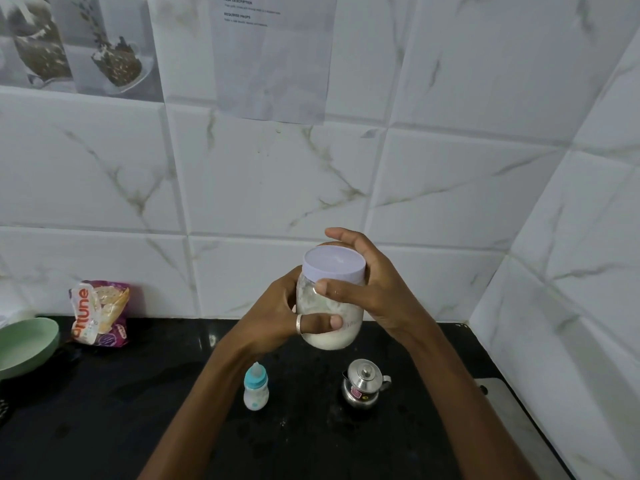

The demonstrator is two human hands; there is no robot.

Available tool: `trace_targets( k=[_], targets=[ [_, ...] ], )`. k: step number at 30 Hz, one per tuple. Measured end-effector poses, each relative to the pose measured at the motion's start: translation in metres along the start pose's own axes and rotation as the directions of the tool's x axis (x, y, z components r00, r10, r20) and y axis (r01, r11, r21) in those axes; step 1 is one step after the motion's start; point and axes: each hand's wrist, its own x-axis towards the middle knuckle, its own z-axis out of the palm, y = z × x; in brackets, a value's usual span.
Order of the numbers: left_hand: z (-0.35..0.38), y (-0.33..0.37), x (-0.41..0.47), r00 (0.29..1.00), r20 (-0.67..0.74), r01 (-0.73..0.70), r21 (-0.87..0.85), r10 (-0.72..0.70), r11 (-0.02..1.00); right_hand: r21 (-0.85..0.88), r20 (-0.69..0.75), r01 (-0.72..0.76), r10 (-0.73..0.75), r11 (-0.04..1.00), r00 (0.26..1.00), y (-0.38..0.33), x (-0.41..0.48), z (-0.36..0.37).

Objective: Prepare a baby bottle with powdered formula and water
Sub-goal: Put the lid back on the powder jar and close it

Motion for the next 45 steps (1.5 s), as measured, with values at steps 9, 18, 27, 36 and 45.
trace_targets(
  k=[9,18,27,36,45],
  targets=[
    [0.014,-0.015,-0.009,0.991,-0.131,-0.004,0.053,0.011,0.999,-0.023,-0.123,-0.056,0.052,0.998,0.991,0.015,-0.005,0.016],
    [0.014,-0.026,-0.006,0.985,-0.169,-0.002,0.111,0.021,0.994,-0.108,-0.147,-0.074,0.058,0.991,0.987,0.02,-0.003,0.019],
    [0.017,-0.056,-0.016,0.958,-0.285,0.118,0.255,-0.043,0.96,-0.113,-0.118,-0.19,0.176,0.975,0.977,0.059,-0.034,0.031],
    [0.028,-0.155,-0.024,0.904,-0.409,0.299,0.395,-0.126,0.869,-0.131,-0.143,-0.346,0.327,0.929,0.934,0.157,-0.042,0.057],
    [0.017,-0.258,-0.025,0.847,-0.47,0.429,0.33,-0.248,0.841,-0.11,-0.141,-0.461,0.446,0.881,0.884,0.256,-0.037,0.092]
  ],
)
